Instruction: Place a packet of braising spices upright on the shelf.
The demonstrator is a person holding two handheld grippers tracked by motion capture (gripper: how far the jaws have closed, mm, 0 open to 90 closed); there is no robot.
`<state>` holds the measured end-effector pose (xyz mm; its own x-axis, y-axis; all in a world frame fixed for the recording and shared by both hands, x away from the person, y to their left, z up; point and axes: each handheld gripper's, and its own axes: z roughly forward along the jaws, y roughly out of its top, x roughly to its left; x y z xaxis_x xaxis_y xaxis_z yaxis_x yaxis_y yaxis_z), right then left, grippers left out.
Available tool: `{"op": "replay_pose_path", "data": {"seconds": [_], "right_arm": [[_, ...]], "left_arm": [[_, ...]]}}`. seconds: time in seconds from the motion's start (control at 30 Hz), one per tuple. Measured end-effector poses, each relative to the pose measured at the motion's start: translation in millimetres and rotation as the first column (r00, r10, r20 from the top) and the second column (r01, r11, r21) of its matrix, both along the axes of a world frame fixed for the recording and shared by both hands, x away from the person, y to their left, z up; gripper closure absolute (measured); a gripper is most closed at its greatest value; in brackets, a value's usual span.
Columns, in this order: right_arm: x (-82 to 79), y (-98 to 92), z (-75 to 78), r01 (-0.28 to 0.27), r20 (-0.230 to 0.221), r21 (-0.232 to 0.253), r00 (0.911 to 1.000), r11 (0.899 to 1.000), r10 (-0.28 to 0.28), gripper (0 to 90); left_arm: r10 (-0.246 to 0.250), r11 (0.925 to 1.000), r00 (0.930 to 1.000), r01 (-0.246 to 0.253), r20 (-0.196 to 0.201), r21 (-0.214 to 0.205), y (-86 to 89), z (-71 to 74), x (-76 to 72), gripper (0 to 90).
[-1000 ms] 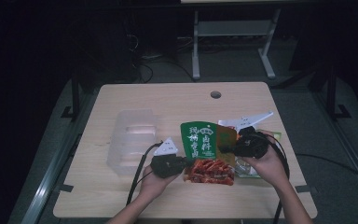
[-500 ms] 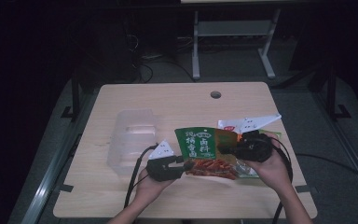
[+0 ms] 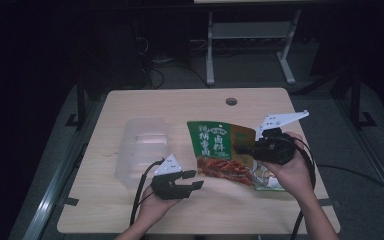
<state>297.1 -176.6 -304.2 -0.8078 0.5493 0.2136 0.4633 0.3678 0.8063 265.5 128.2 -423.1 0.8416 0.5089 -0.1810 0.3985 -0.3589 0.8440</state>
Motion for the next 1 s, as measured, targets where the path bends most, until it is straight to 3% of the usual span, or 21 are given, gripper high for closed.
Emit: {"op": "replay_pose_path", "data": {"seconds": [0.4,0.57,0.6,0.77,1.0], "right_arm": [[30.2,30.3,18.2,0.024,0.007,-0.031,0.9997,0.999,-0.024,89.7],[44.0,47.8,25.3,0.011,0.013,-0.028,0.9999,1.0,-0.01,89.7],[47.8,51.4,26.4,0.005,0.025,-0.035,0.9997,0.999,-0.004,89.7],[64.5,74.2,33.9,-0.018,0.03,-0.042,0.9994,0.999,0.019,89.7],[86.4,109.3,41.4,-0.06,0.037,-0.04,0.9974,0.997,0.062,89.7]], "left_arm": [[-0.071,0.997,0.9974,0.07,0.015,0.033,-4.0,0.4,-17.4,48.5],[-0.07,0.9974,0.9974,0.07,0.019,0.018,-2.2,1.3,-18.6,47.9],[-0.076,0.9966,0.9968,0.075,0.025,0.035,-0.7,2.0,-18.1,47.7],[-0.064,0.9979,0.9973,0.064,0.035,0.013,0.7,2.5,-19.3,46.4],[-0.064,0.9977,0.9968,0.062,0.049,0.027,2.2,1.5,-19.1,44.5]]}}
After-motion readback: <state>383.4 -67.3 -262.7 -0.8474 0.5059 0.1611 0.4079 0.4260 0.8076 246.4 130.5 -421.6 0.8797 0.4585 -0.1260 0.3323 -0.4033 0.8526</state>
